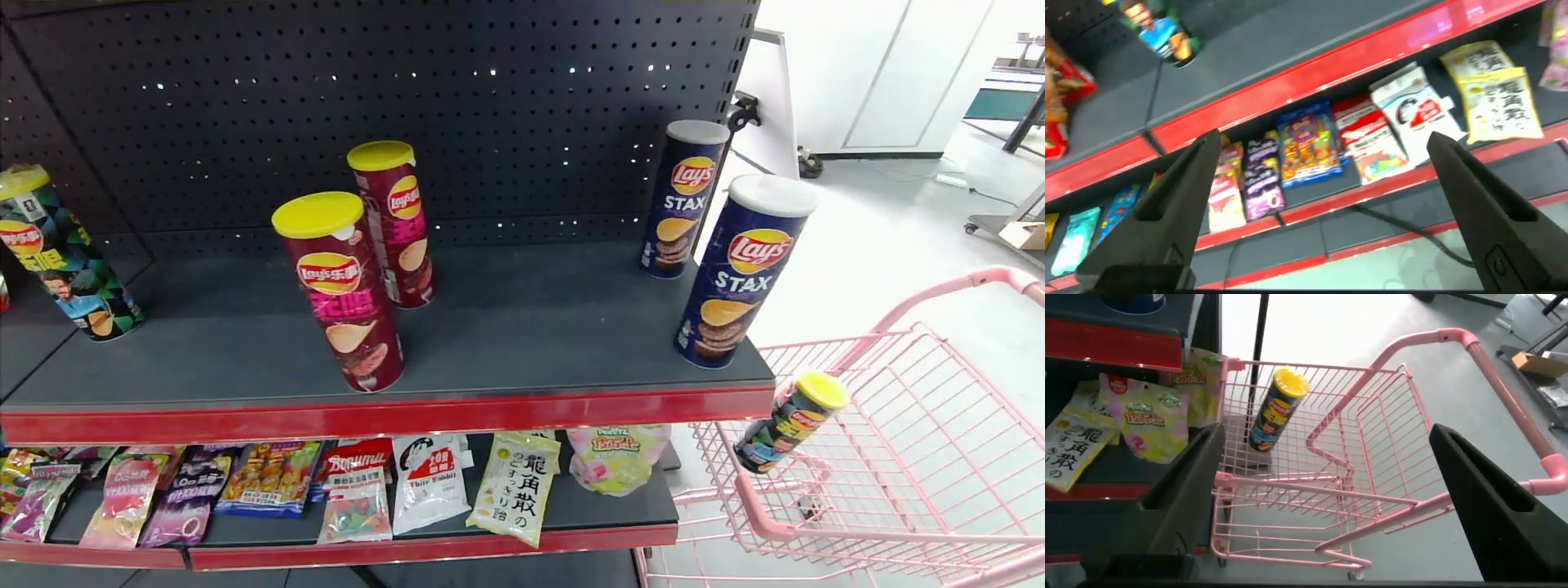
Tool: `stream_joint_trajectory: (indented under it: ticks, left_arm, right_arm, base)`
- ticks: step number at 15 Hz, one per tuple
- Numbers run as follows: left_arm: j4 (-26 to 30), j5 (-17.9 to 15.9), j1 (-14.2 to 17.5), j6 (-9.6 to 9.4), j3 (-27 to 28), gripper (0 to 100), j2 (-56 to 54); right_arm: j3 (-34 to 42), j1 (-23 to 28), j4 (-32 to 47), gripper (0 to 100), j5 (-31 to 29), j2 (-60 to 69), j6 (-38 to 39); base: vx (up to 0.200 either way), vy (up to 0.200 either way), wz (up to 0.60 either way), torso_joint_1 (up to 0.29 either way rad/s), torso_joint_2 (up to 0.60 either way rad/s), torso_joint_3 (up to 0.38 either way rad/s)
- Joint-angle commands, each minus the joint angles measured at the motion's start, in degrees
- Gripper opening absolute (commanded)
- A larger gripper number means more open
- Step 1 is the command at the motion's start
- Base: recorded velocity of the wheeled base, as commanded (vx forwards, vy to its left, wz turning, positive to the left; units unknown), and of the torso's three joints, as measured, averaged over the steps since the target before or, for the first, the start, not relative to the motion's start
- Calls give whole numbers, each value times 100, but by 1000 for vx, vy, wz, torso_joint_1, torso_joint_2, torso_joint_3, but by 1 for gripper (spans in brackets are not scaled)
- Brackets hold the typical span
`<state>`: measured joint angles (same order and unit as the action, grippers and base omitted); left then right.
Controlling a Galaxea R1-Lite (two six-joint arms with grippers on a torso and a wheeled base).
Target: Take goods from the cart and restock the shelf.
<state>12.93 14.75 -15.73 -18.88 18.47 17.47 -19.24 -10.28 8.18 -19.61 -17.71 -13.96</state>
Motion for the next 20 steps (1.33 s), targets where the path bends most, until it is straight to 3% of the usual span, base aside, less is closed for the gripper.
stream_joint_trajectory:
  ticks: [1,3,16,20]
  left_arm:
    - [-1,10,-1,-1,-10,100,11]
    - [7,10,-1,-10,-10,100,20]
    - [-1,2,-9,-80,-63,100,-15]
    - [7,2,-9,-80,-89,100,-24]
  right_arm:
    - [8,-1,-1,100,2,-13,-2]
    - [8,-1,-1,100,2,-13,-2]
    - [87,-1,-1,100,2,-13,-2]
    - [87,-1,-1,100,2,-13,-2]
  base:
    - [0,-200,0,2,2,2]
    - [0,-200,0,0,0,2]
    - [0,0,0,0,0,0]
    - [0,0,-600,-1,4,7]
